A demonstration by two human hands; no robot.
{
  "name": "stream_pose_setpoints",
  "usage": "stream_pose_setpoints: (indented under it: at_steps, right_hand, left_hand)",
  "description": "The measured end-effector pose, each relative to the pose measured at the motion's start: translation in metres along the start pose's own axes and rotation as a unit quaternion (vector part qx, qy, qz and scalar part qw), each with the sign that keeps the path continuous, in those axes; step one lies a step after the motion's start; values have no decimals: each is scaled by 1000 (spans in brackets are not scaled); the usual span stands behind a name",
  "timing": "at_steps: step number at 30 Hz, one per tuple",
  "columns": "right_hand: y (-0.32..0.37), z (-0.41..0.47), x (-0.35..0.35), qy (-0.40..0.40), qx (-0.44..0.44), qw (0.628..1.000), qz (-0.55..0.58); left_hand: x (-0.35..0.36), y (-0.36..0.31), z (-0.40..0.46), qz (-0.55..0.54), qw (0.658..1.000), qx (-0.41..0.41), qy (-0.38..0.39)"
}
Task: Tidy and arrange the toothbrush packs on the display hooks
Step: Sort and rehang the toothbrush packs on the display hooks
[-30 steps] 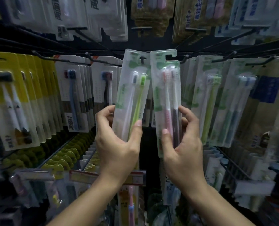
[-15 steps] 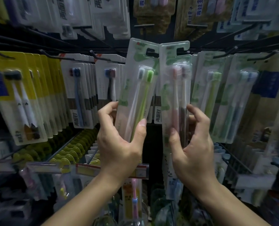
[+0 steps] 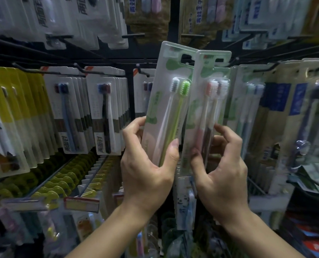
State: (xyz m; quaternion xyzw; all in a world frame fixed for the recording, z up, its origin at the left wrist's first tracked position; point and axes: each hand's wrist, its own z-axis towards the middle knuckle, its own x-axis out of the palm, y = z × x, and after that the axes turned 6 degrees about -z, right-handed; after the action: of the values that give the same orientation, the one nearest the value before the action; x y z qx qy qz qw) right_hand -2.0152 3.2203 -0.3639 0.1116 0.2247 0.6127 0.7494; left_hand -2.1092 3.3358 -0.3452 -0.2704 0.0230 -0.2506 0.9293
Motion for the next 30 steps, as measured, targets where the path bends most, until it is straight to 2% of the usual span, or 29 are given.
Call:
stream_pose_setpoints:
  at_steps: [16, 30]
  right_hand:
    - [-37, 10, -34, -86, 21, 995, -42]
    - [-53, 13, -49, -76, 56, 994, -59]
  left_hand:
    - [56, -12, -18, 4, 998, -40, 45]
    - [83, -18, -20, -5, 996, -84, 40]
